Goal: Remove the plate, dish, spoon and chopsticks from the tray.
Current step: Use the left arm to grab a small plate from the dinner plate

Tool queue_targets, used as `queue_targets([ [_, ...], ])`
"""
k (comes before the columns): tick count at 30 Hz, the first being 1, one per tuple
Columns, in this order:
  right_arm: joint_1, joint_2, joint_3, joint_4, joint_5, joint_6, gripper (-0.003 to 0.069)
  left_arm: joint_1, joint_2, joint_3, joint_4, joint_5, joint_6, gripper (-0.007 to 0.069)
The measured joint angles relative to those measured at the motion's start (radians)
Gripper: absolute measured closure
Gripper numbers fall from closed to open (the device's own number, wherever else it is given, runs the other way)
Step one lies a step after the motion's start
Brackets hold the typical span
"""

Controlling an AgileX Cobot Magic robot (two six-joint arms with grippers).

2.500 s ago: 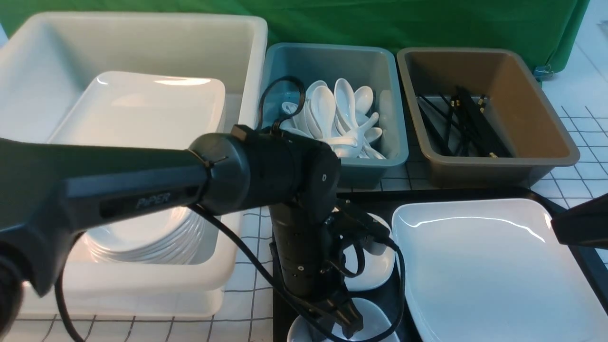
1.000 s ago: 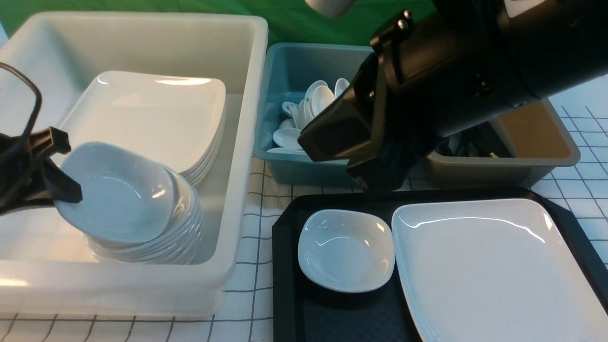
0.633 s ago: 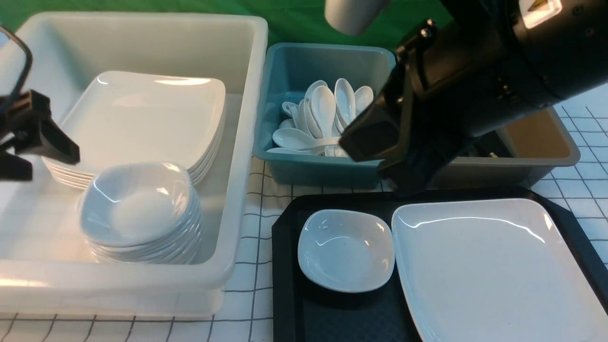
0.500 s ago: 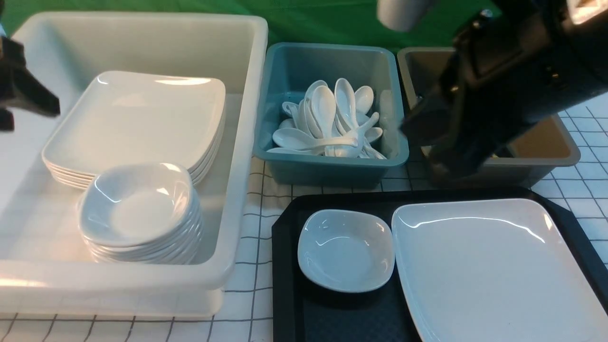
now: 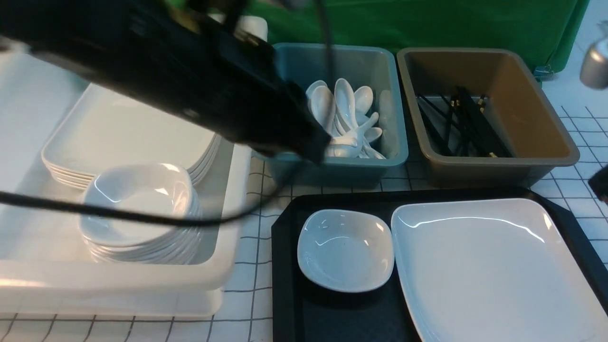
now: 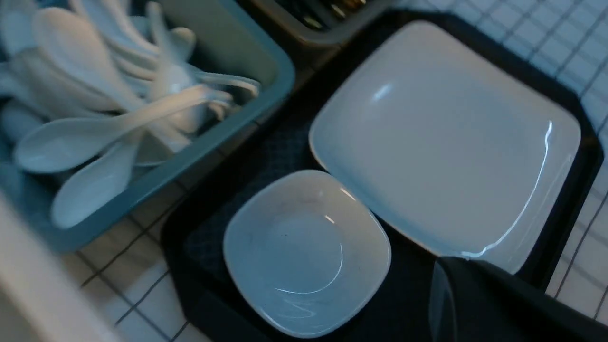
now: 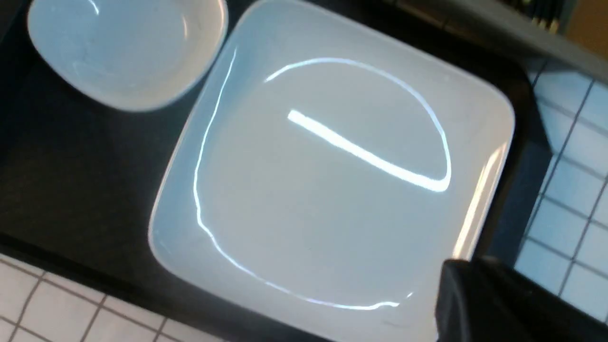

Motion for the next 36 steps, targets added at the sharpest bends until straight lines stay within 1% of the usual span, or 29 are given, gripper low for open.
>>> queue_targets([
  [3, -0.023, -0.064, 0.082, 0.064, -0.052, -0.006, 0.0651, -0.130, 0.128, 0.001, 0.126, -0.032, -0.024, 0.0565],
  [5, -0.024, -0.093, 0.101, 0.086, -0.064, -0.010, 0.0651, -0.174, 0.190, 0.001, 0.188, -0.042, -0.060, 0.0512],
  [7, -0.024, -0.127, 0.109, 0.104, -0.071, -0.013, 0.0651, -0.204, 0.280, 0.001, 0.248, -0.063, -0.088, 0.0425],
  [9, -0.024, -0.145, 0.110, 0.114, -0.072, -0.017, 0.0651, -0.215, 0.333, 0.001, 0.270, -0.074, -0.099, 0.0352],
  [10, -0.024, -0.154, 0.110, 0.120, -0.072, -0.020, 0.0651, -0.221, 0.363, 0.001, 0.280, -0.080, -0.103, 0.0297],
  [14, -0.024, -0.162, 0.110, 0.144, -0.072, -0.026, 0.0654, -0.222, 0.450, 0.002, 0.293, -0.085, -0.103, 0.0145],
  [16, -0.024, -0.162, 0.110, 0.151, -0.072, -0.026, 0.0655, -0.222, 0.471, 0.002, 0.305, -0.086, -0.103, 0.0104],
  [17, -0.024, -0.162, 0.110, 0.155, -0.072, -0.026, 0.0655, -0.222, 0.475, 0.002, 0.309, -0.088, -0.103, 0.0097],
  [19, -0.024, -0.162, 0.110, 0.170, -0.072, -0.026, 0.0655, -0.222, 0.501, 0.002, 0.370, -0.112, -0.108, 0.0075],
  [21, -0.024, -0.162, 0.110, 0.176, -0.072, -0.026, 0.0655, -0.222, 0.515, 0.002, 0.422, -0.131, -0.128, 0.0074],
  [24, -0.024, -0.162, 0.110, 0.176, -0.072, -0.026, 0.0655, -0.222, 0.532, 0.002, 0.463, -0.159, -0.134, 0.0092],
  [26, -0.024, -0.162, 0.110, 0.177, -0.072, -0.026, 0.0655, -0.222, 0.543, 0.002, 0.479, -0.163, -0.136, 0.0123],
  [28, -0.024, -0.162, 0.110, 0.178, -0.072, -0.026, 0.0655, -0.222, 0.552, 0.002, 0.489, -0.163, -0.143, 0.0173],
  [29, -0.024, -0.162, 0.110, 0.178, -0.072, -0.026, 0.0655, -0.222, 0.553, 0.002, 0.488, -0.163, -0.153, 0.0214],
  [31, -0.024, -0.162, 0.110, 0.179, -0.072, -0.026, 0.0655, -0.222, 0.553, 0.002, 0.485, -0.157, -0.164, 0.0355],
  [33, -0.024, -0.162, 0.110, 0.179, -0.072, -0.028, 0.0655, -0.222, 0.544, 0.000, 0.489, -0.166, -0.161, 0.0469],
  [35, -0.024, -0.162, 0.110, 0.179, -0.072, -0.028, 0.0655, -0.222, 0.521, -0.004, 0.490, -0.177, -0.160, 0.0540],
  [36, -0.024, -0.162, 0.110, 0.179, -0.073, -0.028, 0.0655, -0.222, 0.499, -0.004, 0.482, -0.171, -0.161, 0.0564],
])
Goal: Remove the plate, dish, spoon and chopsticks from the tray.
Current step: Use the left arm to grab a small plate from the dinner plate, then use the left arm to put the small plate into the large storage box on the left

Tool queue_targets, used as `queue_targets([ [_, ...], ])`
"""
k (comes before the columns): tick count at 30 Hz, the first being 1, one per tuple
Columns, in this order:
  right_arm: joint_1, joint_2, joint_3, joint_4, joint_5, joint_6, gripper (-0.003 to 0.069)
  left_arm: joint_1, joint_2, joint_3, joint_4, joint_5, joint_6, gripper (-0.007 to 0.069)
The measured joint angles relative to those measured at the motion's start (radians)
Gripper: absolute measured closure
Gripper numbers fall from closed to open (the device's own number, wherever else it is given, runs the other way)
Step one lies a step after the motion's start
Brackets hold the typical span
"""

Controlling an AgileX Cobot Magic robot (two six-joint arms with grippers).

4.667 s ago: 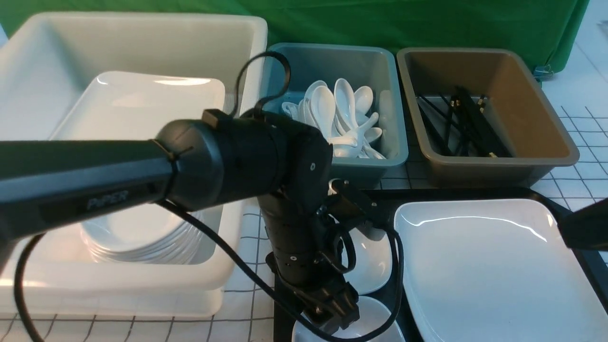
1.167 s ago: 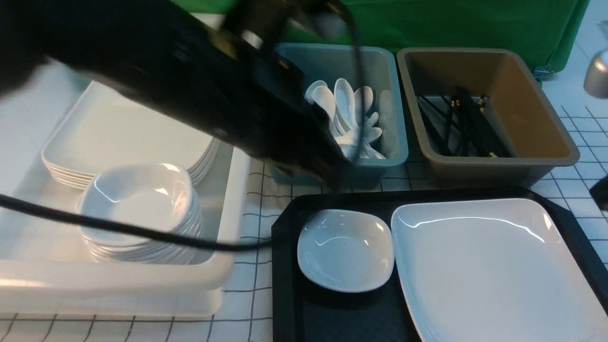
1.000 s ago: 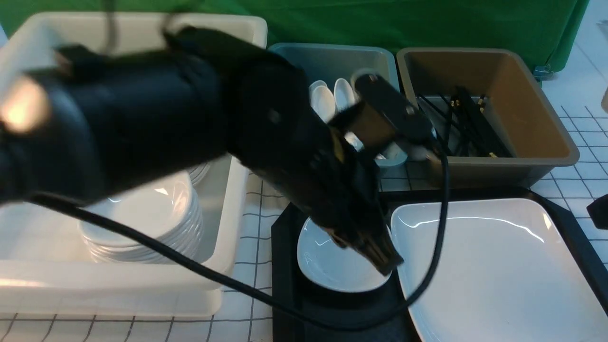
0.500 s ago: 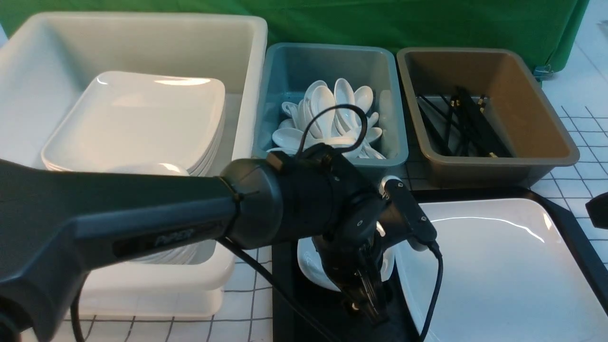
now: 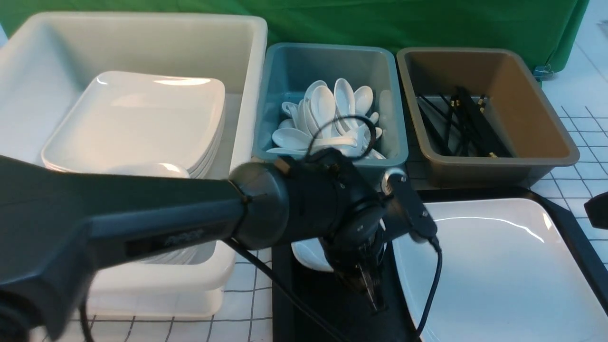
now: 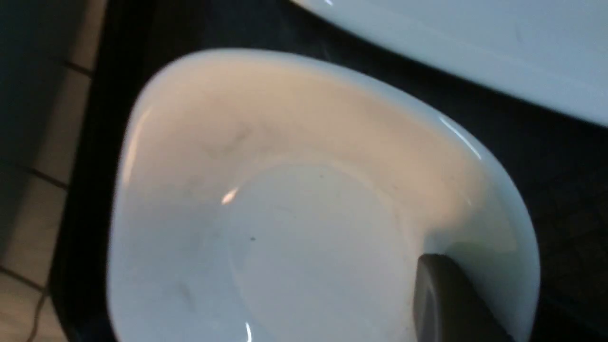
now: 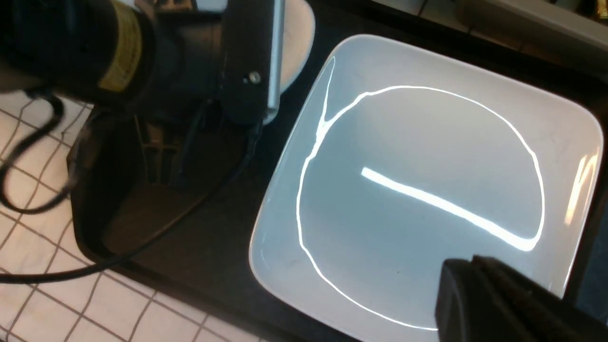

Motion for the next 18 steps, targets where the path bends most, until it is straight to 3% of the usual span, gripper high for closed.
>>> queue_targets([
  [8, 0.000, 0.001, -0.031, 0.041, -0.009, -0.011, 0.0655, 0.000, -0.179, -0.020, -0.084, 0.058, -0.026, 0.0608],
  [12, 0.000, 0.003, -0.121, 0.182, -0.029, -0.079, 0.0655, 0.021, -0.364, -0.088, -0.068, 0.097, -0.059, 0.0608],
  [16, 0.007, 0.050, -0.226, 0.383, -0.023, -0.194, 0.0655, 0.113, -0.537, -0.118, 0.018, 0.177, -0.104, 0.0608],
  [18, 0.025, 0.075, -0.251, 0.412, -0.017, -0.210, 0.0655, 0.155, -0.567, -0.118, 0.046, 0.219, -0.122, 0.0608],
])
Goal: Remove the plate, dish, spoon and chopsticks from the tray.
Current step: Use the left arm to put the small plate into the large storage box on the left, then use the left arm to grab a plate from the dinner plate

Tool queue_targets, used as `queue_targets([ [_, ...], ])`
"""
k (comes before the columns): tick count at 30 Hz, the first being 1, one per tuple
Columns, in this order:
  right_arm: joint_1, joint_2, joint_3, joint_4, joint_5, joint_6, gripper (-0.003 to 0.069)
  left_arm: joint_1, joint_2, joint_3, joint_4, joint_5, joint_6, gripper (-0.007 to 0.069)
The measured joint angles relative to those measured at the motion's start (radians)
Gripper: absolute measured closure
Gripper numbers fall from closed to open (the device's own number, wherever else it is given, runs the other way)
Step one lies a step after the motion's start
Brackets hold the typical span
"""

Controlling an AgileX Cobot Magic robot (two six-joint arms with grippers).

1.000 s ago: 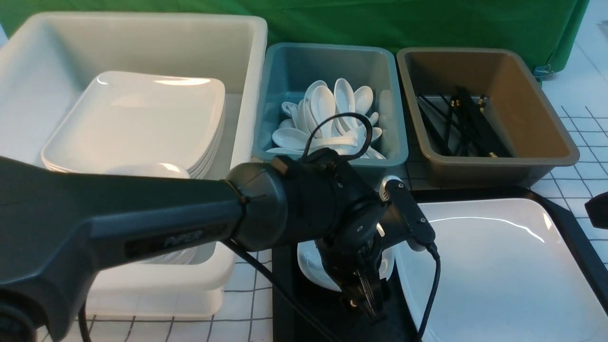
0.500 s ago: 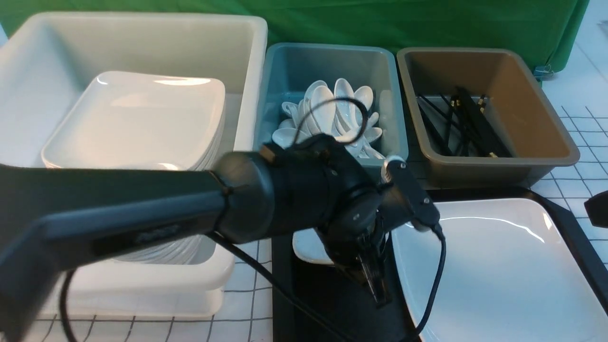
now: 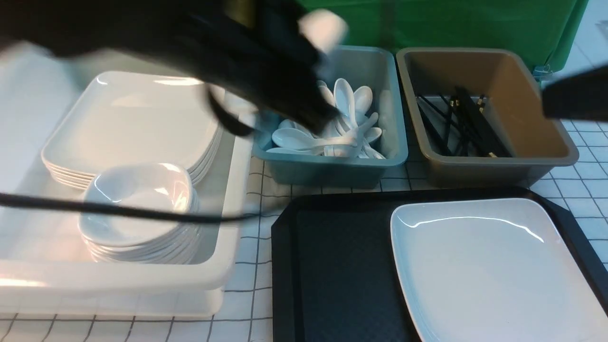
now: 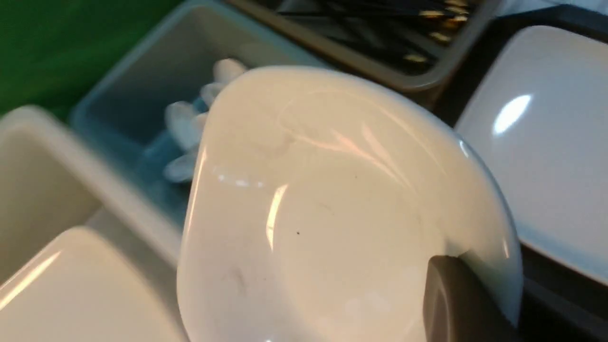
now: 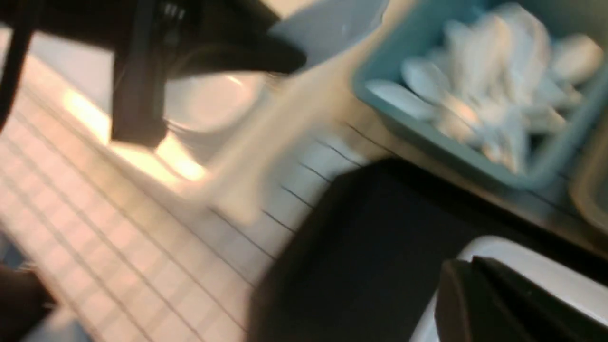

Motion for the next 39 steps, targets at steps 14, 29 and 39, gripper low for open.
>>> queue_targets([
  [14, 0.476, 0.350, -0.250, -0.202, -0.064, 0.156, 0.0655, 0.309, -0.049, 0.348, 0.038, 0.017, -0.077, 0.0608],
  [29, 0.486, 0.354, -0.258, -0.355, -0.104, 0.215, 0.0655, 0.310, -0.046, 0.427, -0.037, -0.087, -0.087, 0.0179],
  [39, 0.479, 0.221, -0.225, -0.890, 0.101, 0.413, 0.0655, 0.168, -0.041, 0.246, -0.463, -0.137, -0.034, 0.0456],
])
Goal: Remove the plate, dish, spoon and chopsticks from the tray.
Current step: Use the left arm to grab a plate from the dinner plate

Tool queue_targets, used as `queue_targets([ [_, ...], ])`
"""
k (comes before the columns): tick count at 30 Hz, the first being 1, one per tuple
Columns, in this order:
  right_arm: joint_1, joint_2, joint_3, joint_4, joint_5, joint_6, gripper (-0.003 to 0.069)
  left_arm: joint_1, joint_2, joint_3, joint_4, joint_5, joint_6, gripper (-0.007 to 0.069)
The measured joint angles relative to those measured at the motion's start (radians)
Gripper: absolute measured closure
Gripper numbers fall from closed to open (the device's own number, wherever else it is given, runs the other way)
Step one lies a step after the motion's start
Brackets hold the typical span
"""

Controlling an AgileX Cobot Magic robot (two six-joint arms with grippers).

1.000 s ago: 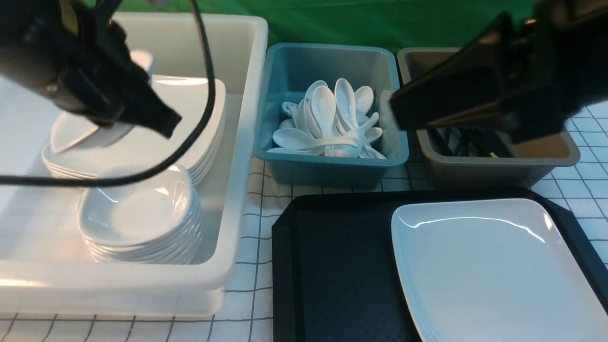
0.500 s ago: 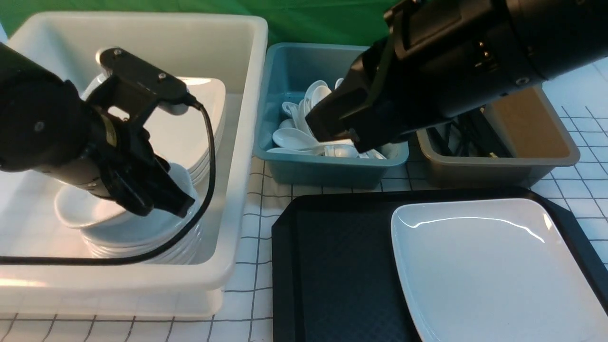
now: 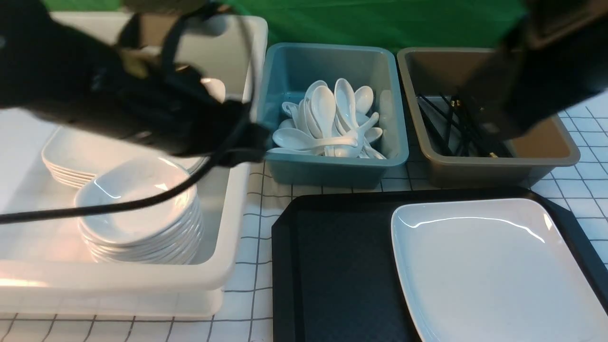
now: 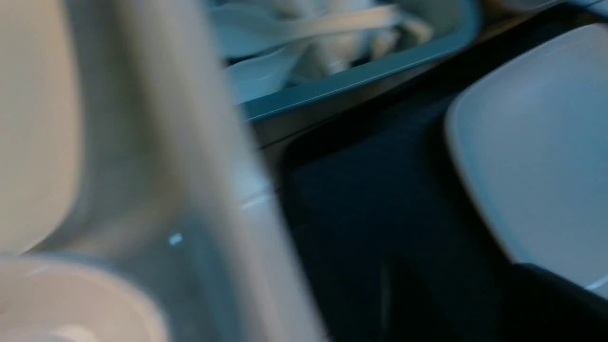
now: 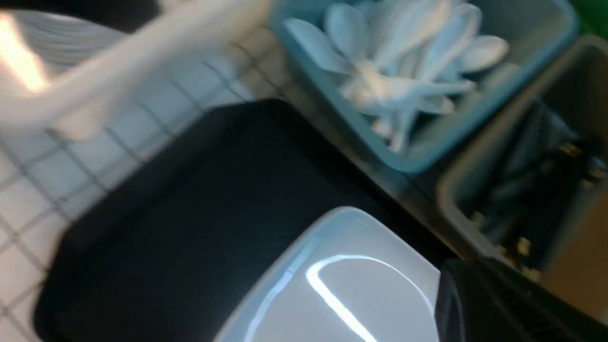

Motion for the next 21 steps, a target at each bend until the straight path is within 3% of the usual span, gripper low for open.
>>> queue_targets([
  [3, -0.051, -0.072, 0.071, -0.064, 0.012, 0.054, 0.0655, -0.103, 0.092, -0.090, -0.035, 0.006, 0.014, 0.0594],
  [9, -0.170, -0.198, 0.239, -0.082, 0.020, 0.109, 0.0655, -0.199, 0.328, -0.257, -0.059, 0.086, 0.016, 0.0611],
  [14, -0.275, -0.315, 0.419, -0.051, 0.024, 0.115, 0.0655, -0.205, 0.534, -0.404, -0.056, 0.124, 0.016, 0.0512],
  [17, -0.324, -0.383, 0.522, -0.005, 0.022, 0.114, 0.0655, -0.205, 0.670, -0.502, -0.020, 0.133, 0.016, 0.0358],
  [21, -0.333, -0.407, 0.564, 0.028, 0.020, 0.113, 0.0655, -0.205, 0.762, -0.567, 0.037, 0.097, 0.007, 0.0217],
])
